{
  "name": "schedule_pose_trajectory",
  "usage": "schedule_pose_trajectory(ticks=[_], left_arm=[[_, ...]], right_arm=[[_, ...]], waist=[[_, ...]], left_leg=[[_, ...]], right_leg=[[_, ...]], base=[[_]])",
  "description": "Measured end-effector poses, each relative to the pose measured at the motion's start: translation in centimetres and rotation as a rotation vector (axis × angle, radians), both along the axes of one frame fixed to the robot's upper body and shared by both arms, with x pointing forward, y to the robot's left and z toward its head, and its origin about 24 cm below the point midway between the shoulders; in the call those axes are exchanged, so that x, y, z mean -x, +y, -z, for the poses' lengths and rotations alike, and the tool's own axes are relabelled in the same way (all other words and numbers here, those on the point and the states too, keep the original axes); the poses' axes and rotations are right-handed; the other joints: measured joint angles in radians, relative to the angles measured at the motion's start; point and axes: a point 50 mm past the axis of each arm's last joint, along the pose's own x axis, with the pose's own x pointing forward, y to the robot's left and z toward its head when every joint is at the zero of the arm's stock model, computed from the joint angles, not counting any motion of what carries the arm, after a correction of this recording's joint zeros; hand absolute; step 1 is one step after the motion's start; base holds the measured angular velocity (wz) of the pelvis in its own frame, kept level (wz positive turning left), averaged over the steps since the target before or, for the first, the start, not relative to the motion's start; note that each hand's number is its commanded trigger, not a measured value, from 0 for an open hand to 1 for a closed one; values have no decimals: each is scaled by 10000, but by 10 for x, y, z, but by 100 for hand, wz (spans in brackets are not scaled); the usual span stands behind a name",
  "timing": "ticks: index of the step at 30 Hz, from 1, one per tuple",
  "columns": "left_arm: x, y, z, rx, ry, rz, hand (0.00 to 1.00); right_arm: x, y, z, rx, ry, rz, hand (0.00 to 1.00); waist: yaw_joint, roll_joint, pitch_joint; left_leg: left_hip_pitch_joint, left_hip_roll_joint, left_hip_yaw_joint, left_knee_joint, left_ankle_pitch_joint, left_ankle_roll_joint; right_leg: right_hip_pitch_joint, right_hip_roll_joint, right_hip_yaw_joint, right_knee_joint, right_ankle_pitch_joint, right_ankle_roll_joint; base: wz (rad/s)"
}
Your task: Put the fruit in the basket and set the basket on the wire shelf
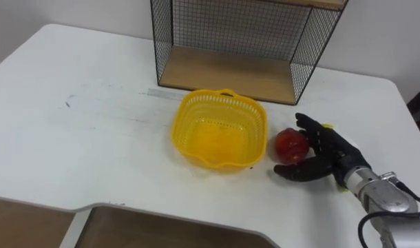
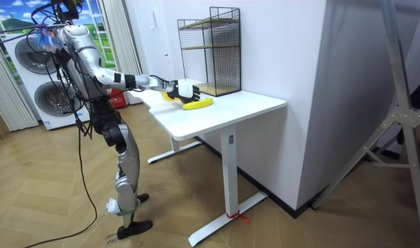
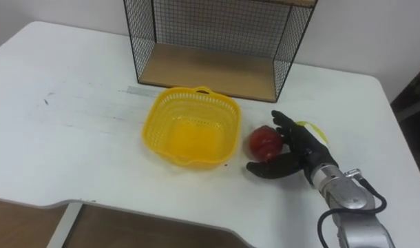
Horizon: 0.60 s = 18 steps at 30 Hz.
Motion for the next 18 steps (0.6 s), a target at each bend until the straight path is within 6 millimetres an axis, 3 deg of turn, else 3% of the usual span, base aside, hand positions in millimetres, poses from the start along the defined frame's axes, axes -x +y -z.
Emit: schedule_pose_trajectory(ticks=[1,2,8,18], left_arm=[[1,0,0,-1,23,-10,0],[2,0,0,-2,50,-23,0],[6,0,0,-59,128,-53,0],[8,1,0,-374,96,-87,0]], right_arm=[[0,0,1,-8,46,26,33],[1,-1,3,-3,76,50,100],[1,-7,8,154,174,553,100],[1,-10,12,210,284,742,100]], waist=[[12,0,-6],[12,3,-26],[-31,25,-168],[-70,-58,-116]], left_leg=[[2,-1,1,-6,1,1],[7,-5,1,11,2,2],[92,-47,-35,37,8,16],[238,-87,-39,-132,10,20]], right_leg=[[1,-2,6,3,0,1],[11,-8,1,1,0,1],[205,-29,-67,-57,4,20],[326,-54,-19,-123,-19,54]], base=[[0],[0],[2],[0]])
